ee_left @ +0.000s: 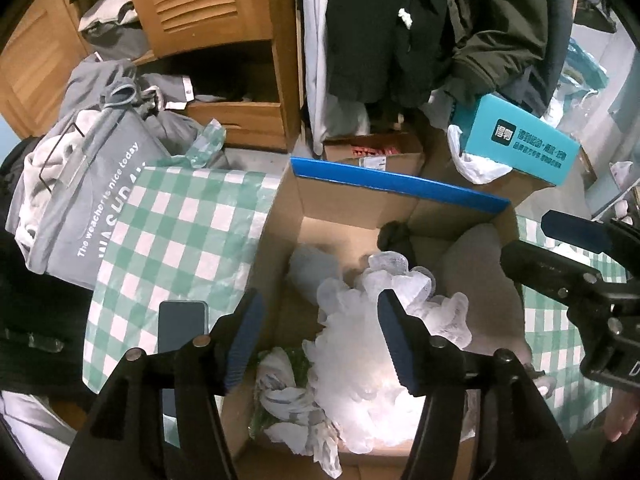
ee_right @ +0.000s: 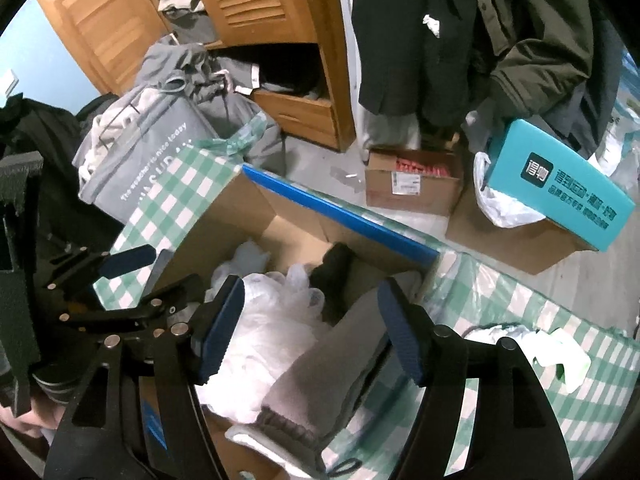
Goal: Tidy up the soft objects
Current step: 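Open the left tool over the box while the right tool releases the black sock inside, then withdraw both open tools from the box back over the table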
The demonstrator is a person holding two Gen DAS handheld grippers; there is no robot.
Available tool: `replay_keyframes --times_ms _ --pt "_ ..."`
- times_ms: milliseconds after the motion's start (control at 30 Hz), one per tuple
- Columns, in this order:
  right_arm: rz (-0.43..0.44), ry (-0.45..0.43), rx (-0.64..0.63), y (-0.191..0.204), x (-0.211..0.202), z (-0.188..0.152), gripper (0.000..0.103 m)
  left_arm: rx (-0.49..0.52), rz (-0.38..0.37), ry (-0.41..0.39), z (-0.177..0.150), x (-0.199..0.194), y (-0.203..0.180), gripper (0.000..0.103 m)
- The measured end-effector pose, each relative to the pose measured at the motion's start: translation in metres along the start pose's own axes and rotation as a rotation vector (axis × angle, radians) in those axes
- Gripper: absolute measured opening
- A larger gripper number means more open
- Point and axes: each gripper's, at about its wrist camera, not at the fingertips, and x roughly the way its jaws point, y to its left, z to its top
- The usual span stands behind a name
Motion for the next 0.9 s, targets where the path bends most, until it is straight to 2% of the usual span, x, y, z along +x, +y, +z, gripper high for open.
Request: replay_keyframes --times_ms 100,233,500,700,900 --pt "-0.004 -0.004 0.003 -0.002 -0.007 -0.004 0.070 0.001 -0.022 -0.010 -0.001 -0.006 -0.003 0.062" --pt "-0.028 -0.011 -0.006 -0.005 -0.015 -0.011 0.071 -0.009 -0.071 -0.027 0.000 -0.013 -0.008 0.072" --pt "-0.074 -0.017 -0.001 -0.026 -0.034 -0.031 0.071 0.022 -0.122 -0.048 0.000 -0.025 -0.029 0.072" --pt "-0.103 -0.032 0.035 -0.052 -0.050 -0.048 0.071 0.078 -0.134 -0.067 -0.002 -0.034 -0.050 0.075" --pt "-0.126 -0.037 0.069 -0.074 -0.060 -0.070 0.071 0.092 -0.141 -0.071 -0.002 -0.039 -0.064 0.077"
